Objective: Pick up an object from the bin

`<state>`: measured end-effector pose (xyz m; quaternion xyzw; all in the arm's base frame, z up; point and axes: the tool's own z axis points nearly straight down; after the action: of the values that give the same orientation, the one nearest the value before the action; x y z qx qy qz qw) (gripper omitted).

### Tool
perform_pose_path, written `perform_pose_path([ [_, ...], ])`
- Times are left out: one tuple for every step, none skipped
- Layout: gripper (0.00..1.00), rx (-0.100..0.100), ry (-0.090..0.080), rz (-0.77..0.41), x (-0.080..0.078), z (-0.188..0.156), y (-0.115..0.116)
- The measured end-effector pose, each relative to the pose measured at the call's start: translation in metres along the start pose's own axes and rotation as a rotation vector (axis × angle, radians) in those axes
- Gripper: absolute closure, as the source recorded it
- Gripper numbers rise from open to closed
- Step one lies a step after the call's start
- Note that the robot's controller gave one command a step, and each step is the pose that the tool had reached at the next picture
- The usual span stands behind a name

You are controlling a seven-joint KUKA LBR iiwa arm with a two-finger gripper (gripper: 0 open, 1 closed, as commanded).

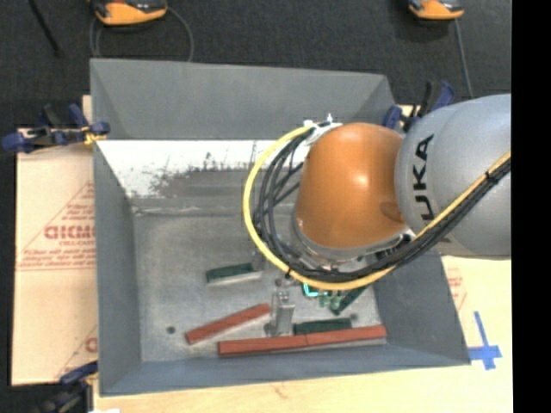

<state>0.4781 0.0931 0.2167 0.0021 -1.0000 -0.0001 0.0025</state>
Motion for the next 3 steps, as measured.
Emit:
perform_pose_path([
  [0.0, -0.003, -0.011, 0.053, -0.0426, 0.1477, 0.0151],
  [1.0, -0.005, -0.02, 0.058, -0.0458, 0.1401, 0.0156],
  [0.0, -0.002, -0.009, 0.058, -0.0421, 0.1452, 0.0147],
])
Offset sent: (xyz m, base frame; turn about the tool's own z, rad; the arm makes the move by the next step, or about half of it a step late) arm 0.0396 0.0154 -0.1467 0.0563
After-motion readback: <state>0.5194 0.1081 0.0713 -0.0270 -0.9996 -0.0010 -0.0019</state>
